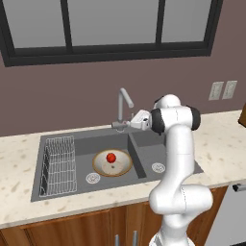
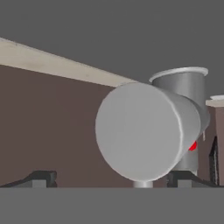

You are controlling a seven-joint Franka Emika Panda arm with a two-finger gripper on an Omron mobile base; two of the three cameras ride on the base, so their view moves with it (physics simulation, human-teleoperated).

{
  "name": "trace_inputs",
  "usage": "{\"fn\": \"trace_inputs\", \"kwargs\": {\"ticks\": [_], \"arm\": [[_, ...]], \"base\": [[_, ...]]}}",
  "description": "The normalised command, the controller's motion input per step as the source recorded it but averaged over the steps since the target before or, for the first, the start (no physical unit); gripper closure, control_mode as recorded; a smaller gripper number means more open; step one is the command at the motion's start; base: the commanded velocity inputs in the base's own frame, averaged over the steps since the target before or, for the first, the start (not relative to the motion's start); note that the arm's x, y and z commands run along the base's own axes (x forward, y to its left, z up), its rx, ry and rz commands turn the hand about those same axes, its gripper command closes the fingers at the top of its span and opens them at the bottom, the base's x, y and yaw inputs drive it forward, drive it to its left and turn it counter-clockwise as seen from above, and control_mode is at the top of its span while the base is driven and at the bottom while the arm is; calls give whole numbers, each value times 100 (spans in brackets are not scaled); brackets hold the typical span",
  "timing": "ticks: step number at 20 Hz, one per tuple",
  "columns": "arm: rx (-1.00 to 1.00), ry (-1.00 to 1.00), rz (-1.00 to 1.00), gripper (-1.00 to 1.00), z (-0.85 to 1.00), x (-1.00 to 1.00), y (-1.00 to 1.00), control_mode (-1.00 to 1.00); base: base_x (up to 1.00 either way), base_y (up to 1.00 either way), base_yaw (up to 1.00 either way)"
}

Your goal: Pick the tomato from the cabinet and place it in the bowl. Then pick the bowl and place it in the sink. Then turn on the sink facuet.

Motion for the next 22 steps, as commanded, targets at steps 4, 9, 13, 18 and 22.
{"fn": "trace_inputs", "kwargs": {"ticks": [4, 9, 13, 18, 22], "arm": [[0, 0, -1, -100, 0, 36, 0, -100], [1, 7, -1, 100, 2, 10, -14, -100], [4, 14, 0, 100, 0, 3, -42, -100], [7, 16, -1, 100, 0, 8, -68, -100], [9, 17, -2, 100, 0, 13, -84, -100]], "base": [[0, 0, 0], [0, 0, 0], [0, 0, 0], [0, 0, 0], [0, 0, 0]]}}
